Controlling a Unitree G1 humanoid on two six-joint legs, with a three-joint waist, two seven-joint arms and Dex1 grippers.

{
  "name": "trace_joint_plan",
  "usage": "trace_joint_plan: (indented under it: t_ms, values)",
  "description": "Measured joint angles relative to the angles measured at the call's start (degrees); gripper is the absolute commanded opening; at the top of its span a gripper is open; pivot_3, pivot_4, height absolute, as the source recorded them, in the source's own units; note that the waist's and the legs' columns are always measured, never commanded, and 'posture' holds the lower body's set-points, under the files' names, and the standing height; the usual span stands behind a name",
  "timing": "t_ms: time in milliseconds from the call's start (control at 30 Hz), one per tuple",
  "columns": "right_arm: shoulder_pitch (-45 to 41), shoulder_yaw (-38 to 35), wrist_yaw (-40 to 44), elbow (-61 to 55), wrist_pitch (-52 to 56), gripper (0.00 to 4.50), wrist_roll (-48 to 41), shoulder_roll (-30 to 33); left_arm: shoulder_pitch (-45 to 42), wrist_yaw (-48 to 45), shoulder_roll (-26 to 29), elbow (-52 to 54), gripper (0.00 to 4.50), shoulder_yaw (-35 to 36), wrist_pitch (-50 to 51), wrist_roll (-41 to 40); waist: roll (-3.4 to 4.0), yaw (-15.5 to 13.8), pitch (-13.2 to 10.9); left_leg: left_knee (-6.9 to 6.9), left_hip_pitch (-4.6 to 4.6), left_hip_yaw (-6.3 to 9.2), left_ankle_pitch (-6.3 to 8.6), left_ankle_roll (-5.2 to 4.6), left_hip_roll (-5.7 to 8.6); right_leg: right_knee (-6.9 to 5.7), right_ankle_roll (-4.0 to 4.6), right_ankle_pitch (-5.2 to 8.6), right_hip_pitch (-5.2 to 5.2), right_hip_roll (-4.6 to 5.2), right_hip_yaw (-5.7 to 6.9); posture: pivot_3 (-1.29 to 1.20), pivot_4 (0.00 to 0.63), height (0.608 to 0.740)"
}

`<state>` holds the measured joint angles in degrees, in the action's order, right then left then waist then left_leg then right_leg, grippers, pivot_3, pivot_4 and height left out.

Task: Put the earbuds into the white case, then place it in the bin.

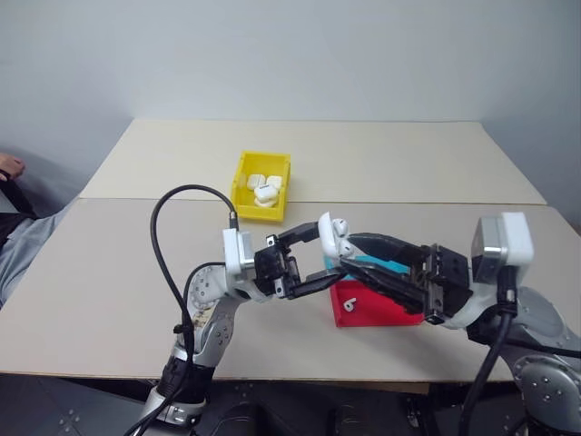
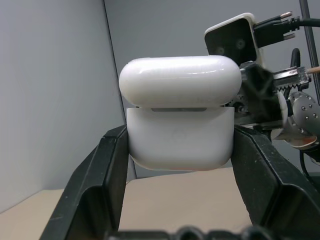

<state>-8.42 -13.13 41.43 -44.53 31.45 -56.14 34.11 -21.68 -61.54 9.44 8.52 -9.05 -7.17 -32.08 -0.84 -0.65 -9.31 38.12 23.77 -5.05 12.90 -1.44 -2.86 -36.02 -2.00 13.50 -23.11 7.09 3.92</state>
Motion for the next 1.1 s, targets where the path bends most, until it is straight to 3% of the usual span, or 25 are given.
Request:
trace_joint_plan:
  t_ms: [200, 400, 500, 667, 867, 1100]
  values:
    - [0.53, -0.80, 1.17, 0.27, -1.09, 2.29, 0.94, 3.28, -0.28, -0.33, 0.09, -0.74, 2.75, 0.10, -0.14, 0.42, 0.00, -0.06, 0.00, 0.01, 0.01, 0.00, 0.00, 0.00, 0.00, 0.01, 0.00, 0.00, 0.01, 0.00, 0.01, 0.00, 0.150, 0.740]
    - [-2.98, -5.73, 6.30, 4.02, -1.21, 2.29, -0.27, 11.31, -2.75, -2.13, 0.90, -7.51, 2.75, 0.14, -2.70, 3.19, -0.01, 0.04, -0.01, 0.05, 0.00, -0.02, 0.01, -0.02, 0.00, 0.01, 0.00, 0.00, 0.00, -0.01, -0.02, 0.00, 0.150, 0.740]
    - [-9.74, -5.30, 7.05, 6.20, 0.06, 1.68, -0.77, 15.65, -4.28, -2.17, 0.45, -11.06, 2.75, -0.51, -4.35, 6.04, -0.02, 0.04, -0.01, 0.03, 0.02, 0.00, 0.02, -0.03, -0.01, 0.02, 0.01, 0.00, -0.01, -0.03, 0.00, 0.00, 0.150, 0.740]
    - [-22.53, 3.98, 6.57, 9.93, 4.08, 0.07, 3.46, 20.07, -7.52, -1.95, -2.74, -18.52, 2.75, -2.41, -9.51, 11.47, -0.02, -0.11, -0.01, 0.05, 0.08, -0.03, 0.03, -0.05, 0.00, 0.06, 0.01, -0.01, -0.03, -0.02, 0.03, 0.00, 0.150, 0.740]
    - [-27.02, 12.85, 7.46, 9.86, 5.24, 0.03, 10.90, 20.57, -10.10, 0.84, -6.91, -21.37, 2.75, -3.39, -11.97, 14.20, -0.03, -0.19, -0.01, 0.28, 0.30, -0.02, 0.09, -0.15, 0.01, 0.10, -0.08, -0.06, -0.09, 0.03, 0.07, 0.00, 0.150, 0.740]
    - [-26.53, 14.94, 10.12, 9.10, 3.90, 0.03, 17.95, 21.87, -8.57, -0.76, -6.00, -21.24, 2.75, -3.47, -12.16, 12.92, -0.02, -0.05, -0.01, 0.28, 0.29, 0.01, 0.09, -0.15, -0.02, 0.06, -0.07, -0.05, -0.12, 0.02, 0.09, 0.00, 0.150, 0.740]
